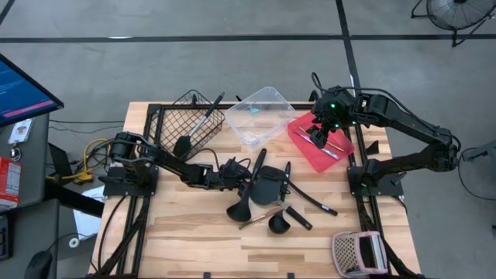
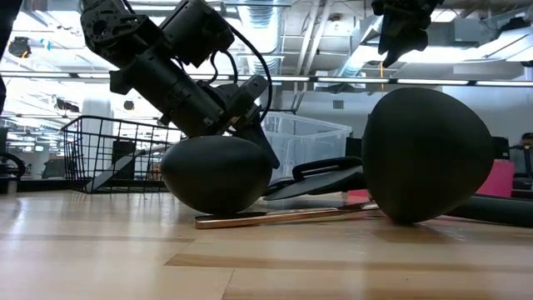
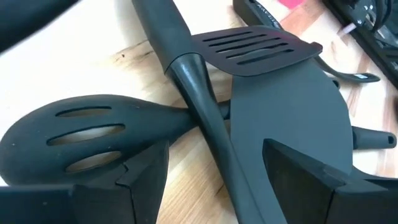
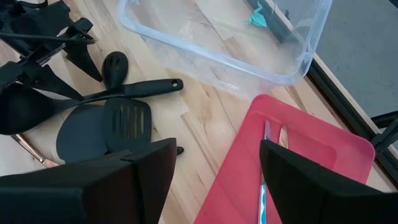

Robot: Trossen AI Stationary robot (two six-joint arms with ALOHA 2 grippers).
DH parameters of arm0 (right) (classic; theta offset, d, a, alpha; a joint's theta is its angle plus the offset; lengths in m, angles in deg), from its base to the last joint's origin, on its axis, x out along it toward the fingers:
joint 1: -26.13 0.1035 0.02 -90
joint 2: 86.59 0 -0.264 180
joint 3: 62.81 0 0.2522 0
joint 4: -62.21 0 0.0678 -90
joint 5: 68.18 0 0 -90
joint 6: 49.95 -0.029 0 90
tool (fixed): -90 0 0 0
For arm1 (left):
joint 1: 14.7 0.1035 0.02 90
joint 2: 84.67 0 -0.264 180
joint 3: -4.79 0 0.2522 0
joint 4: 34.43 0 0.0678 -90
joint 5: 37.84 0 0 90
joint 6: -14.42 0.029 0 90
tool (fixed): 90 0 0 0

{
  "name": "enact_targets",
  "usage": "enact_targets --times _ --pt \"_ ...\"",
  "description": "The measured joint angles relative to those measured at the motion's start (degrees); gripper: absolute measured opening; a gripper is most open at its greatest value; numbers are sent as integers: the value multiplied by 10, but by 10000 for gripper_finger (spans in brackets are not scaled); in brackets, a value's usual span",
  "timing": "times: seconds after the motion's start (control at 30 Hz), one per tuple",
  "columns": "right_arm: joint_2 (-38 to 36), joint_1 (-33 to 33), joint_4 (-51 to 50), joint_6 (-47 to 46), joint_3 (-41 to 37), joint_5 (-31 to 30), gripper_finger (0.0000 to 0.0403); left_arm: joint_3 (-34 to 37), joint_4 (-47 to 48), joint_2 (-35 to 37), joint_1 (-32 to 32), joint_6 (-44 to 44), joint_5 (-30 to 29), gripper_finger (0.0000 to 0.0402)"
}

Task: Pick & Place Kitchen Items
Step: Put the left ladle into the transparent bin

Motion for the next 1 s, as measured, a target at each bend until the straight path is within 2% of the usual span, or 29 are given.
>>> enact_targets --times 1.0 --pt "0 0 9 4 0 2 227 -1 -7 -26 -3 -23 18 244"
